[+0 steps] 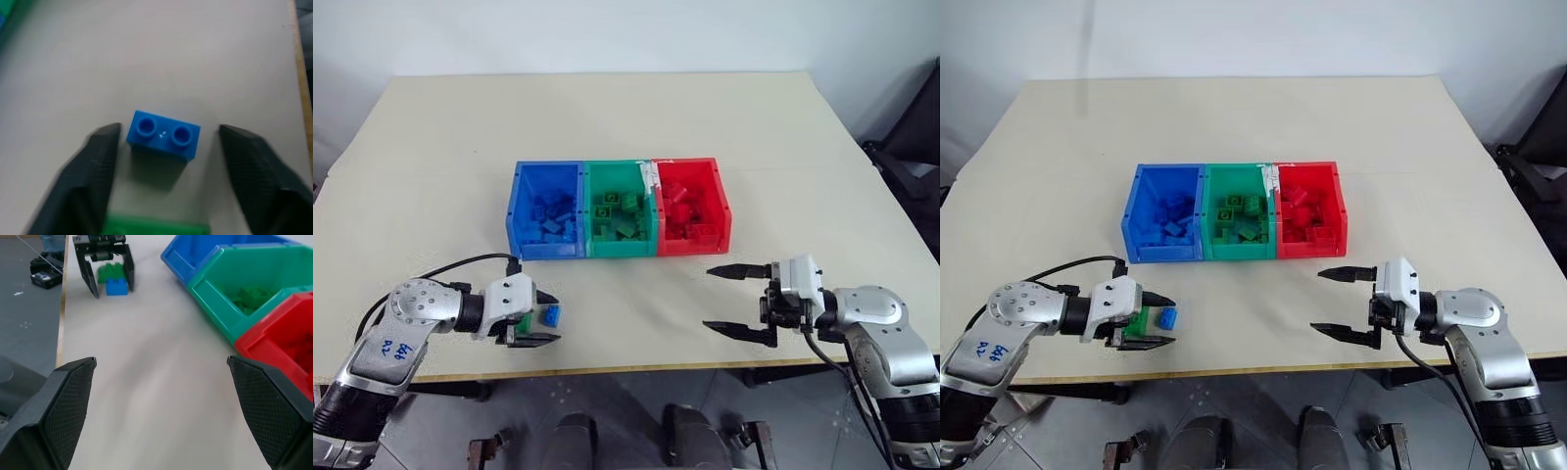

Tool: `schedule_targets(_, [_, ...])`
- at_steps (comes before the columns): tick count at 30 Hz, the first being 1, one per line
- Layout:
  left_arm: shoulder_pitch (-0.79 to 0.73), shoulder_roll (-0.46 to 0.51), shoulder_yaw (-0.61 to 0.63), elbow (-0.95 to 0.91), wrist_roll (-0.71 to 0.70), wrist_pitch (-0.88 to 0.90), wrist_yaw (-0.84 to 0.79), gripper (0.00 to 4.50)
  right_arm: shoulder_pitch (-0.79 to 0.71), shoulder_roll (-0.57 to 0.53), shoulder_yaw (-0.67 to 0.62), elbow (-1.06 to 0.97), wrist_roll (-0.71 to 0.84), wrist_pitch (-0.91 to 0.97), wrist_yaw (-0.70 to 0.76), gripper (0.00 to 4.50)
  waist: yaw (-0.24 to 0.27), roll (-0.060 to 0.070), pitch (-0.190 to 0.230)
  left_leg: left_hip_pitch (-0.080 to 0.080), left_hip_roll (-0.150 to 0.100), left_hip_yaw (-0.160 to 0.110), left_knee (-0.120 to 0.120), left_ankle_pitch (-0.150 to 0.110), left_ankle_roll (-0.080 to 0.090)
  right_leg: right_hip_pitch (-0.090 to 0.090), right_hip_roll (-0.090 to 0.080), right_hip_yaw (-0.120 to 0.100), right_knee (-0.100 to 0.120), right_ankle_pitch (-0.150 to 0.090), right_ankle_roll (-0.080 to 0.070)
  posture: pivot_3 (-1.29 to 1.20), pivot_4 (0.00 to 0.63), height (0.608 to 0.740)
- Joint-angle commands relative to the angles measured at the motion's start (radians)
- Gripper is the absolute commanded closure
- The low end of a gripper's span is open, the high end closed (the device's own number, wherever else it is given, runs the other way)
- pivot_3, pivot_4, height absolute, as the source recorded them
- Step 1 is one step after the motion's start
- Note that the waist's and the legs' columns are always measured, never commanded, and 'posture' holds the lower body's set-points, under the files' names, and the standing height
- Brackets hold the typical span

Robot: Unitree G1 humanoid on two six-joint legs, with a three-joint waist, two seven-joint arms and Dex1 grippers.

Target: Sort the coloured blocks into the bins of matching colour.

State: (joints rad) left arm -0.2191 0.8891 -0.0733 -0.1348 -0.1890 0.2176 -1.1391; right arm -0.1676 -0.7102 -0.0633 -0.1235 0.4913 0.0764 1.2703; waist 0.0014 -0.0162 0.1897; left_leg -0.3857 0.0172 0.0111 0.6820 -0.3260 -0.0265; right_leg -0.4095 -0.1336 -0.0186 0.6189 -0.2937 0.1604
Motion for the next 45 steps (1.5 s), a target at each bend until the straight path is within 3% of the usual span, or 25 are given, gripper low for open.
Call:
schedule_targets(1, [-0.025, 0.022, -0.021, 0.034, 0.033, -0.017, -0.022, 2.65, 0.013, -0.013, -0.033, -0.055, 0.012, -0.002, -0.021, 0.00, 0.000, 0.000, 0.000, 0.000, 0.000, 0.000, 0.000, 0.000, 0.000, 0.000, 0.000, 0.000, 0.000, 0.000, 0.000, 0.00, 0.150, 0.740])
schedule_targets(3, [-0.031, 0.010, -0.010, 0.043, 0.021, -0.032, -0.020, 3.02, 0.019, -0.010, -0.033, -0.063, 0.012, -0.001, -0.032, 0.00, -0.001, 0.000, 0.000, 0.000, 0.000, 0.000, 0.000, 0.000, 0.000, 0.000, 0.000, 0.000, 0.000, 0.000, 0.000, 0.00, 0.150, 0.740])
schedule_targets(10, [-0.078, -0.122, 0.137, 0.013, -0.138, -0.003, 0.084, 3.02, 0.060, 0.061, -0.083, -0.097, 0.061, -0.003, -0.132, 0.00, 0.002, 0.000, 0.000, 0.000, 0.000, -0.001, 0.001, 0.000, 0.000, 0.000, 0.000, 0.000, 0.001, 0.000, 0.000, 0.00, 0.150, 0.740])
schedule_targets(14, [-0.178, -0.223, 0.279, 0.015, -0.231, 0.101, 0.285, 3.02, 0.047, 0.120, -0.127, -0.121, 0.091, 0.000, -0.228, 0.00, 0.001, 0.000, 0.000, 0.000, 0.000, -0.001, 0.001, 0.000, 0.000, 0.000, 0.000, 0.000, 0.001, 0.000, 0.000, 0.00, 0.150, 0.740])
schedule_targets(22, [-0.331, -0.236, 0.236, 0.148, -0.166, 0.175, 0.377, 3.02, -0.033, 0.143, -0.131, -0.083, 0.090, -0.008, -0.278, 0.00, -0.001, 0.000, 0.000, 0.000, 0.000, -0.001, 0.001, 0.001, -0.001, 0.000, 0.000, 0.000, 0.001, 0.000, 0.000, 0.00, 0.150, 0.740])
schedule_targets(28, [-0.330, -0.242, 0.249, 0.192, -0.179, 0.147, 0.359, 1.05, -0.076, 0.135, -0.100, -0.051, 0.074, -0.017, -0.241, 0.00, -0.002, 0.000, 0.000, 0.000, 0.000, -0.001, 0.001, 0.001, -0.001, 0.000, 0.000, 0.000, 0.001, 0.000, 0.001, 0.00, 0.150, 0.740])
schedule_targets(31, [-0.243, -0.218, 0.335, 0.122, -0.220, 0.121, 0.347, 0.08, -0.103, 0.136, -0.078, -0.026, 0.072, -0.018, -0.207, 0.00, -0.008, 0.000, 0.000, 0.000, 0.000, 0.000, 0.001, 0.001, -0.001, -0.001, 0.000, 0.000, 0.001, 0.000, 0.000, 0.00, 0.150, 0.740])
schedule_targets(40, [0.298, -0.143, 0.769, -0.013, -0.330, 0.019, 0.188, 0.03, -0.234, 0.126, 0.043, 0.115, 0.025, -0.052, -0.003, 0.00, -0.032, 0.000, 0.000, 0.000, 0.001, 0.000, -0.001, 0.000, -0.001, -0.001, 0.000, 0.000, 0.000, 0.000, 0.000, 0.00, 0.150, 0.740])
schedule_targets(45, [0.500, -0.154, 0.879, 0.048, -0.323, -0.050, 0.123, 0.03, -0.284, 0.115, 0.117, 0.151, 0.012, -0.046, 0.124, 0.00, -0.018, 0.000, 0.000, 0.000, 0.001, -0.001, -0.001, -0.001, 0.000, 0.000, 0.000, -0.001, -0.001, 0.000, -0.001, 0.00, 0.150, 0.740])
